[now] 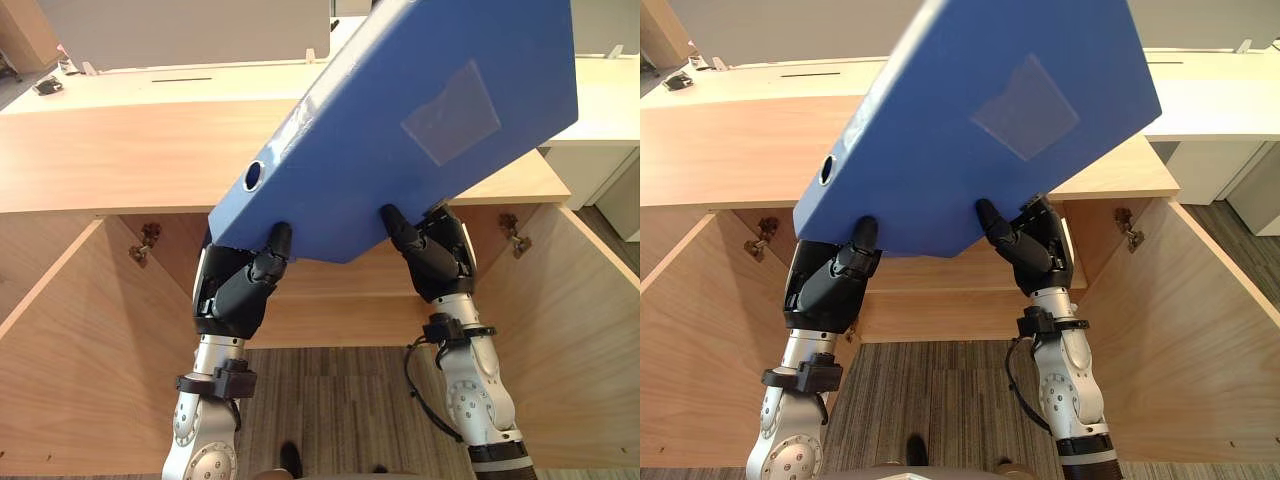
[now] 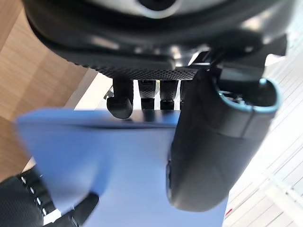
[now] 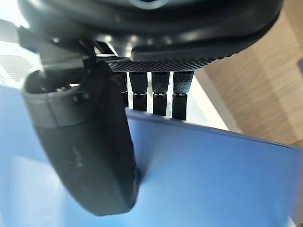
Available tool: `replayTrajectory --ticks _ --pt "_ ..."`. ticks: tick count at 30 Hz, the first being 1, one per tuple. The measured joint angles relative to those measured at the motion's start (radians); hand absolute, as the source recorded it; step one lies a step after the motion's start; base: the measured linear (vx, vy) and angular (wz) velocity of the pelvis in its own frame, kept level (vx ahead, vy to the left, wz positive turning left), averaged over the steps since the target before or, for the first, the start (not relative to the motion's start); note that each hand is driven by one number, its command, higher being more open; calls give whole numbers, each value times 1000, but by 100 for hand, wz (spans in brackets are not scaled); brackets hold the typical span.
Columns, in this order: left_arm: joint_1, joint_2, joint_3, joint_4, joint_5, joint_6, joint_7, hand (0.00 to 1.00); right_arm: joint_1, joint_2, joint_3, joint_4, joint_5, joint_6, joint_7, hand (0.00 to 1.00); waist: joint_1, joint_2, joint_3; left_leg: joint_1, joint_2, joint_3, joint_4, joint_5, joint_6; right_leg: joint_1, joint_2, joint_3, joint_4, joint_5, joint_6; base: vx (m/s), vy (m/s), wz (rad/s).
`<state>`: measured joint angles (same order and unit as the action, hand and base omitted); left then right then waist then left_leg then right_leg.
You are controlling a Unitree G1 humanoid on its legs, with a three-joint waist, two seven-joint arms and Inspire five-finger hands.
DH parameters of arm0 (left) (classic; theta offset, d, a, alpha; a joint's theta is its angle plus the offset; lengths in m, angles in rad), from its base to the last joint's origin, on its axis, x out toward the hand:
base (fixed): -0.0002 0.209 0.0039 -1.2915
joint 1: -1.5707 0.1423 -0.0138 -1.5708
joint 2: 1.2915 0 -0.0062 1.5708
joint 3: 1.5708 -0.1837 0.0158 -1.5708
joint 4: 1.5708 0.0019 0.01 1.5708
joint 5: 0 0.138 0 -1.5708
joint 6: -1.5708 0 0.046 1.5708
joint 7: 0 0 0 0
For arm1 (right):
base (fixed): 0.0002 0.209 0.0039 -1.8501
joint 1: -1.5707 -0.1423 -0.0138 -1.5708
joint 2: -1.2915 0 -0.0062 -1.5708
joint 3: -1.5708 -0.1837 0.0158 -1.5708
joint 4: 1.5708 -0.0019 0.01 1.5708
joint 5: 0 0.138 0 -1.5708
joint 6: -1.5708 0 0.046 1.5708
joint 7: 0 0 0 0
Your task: Walk over to the cabinet, pick up the folder, carry it to the office cabinet, place the folder inside the office cabinet, then close the office cabinet door
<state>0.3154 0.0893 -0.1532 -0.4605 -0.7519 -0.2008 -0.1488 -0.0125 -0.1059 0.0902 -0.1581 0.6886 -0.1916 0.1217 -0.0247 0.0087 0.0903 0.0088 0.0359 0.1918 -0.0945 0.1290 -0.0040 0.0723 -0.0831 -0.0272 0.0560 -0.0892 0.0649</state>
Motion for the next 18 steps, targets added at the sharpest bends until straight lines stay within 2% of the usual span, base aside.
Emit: replayTrajectory --ticks 5,6,11,18 --pt "42 -18 -3 54 6 16 14 0 -28 46 -7 -76 16 -11 -15 0 8 -4 -2 -5 0 -6 0 1 -1 -1 0 -3 -2 0 0 -2 -3 2" --pt "51 -18 -5 61 11 20 13 100 -33 54 -8 -80 16 -14 -16 0 8 -7 -5 -6 0 -7 0 1 -1 -1 0 -4 -3 0 0 11 -7 3" --pt "58 -41 26 80 70 21 28 100 -45 61 -8 -81 -16 -17 -27 0 10 -14 -9 -7 -1 -8 0 1 -1 -1 -1 -5 -3 0 0 0 0 0" --pt "59 -79 209 194 223 18 126 100 -45 60 -7 -114 -196 -17 -60 0 11 -13 -9 -7 0 -10 0 1 -1 0 0 -11 -4 0 0 1 -1 0"
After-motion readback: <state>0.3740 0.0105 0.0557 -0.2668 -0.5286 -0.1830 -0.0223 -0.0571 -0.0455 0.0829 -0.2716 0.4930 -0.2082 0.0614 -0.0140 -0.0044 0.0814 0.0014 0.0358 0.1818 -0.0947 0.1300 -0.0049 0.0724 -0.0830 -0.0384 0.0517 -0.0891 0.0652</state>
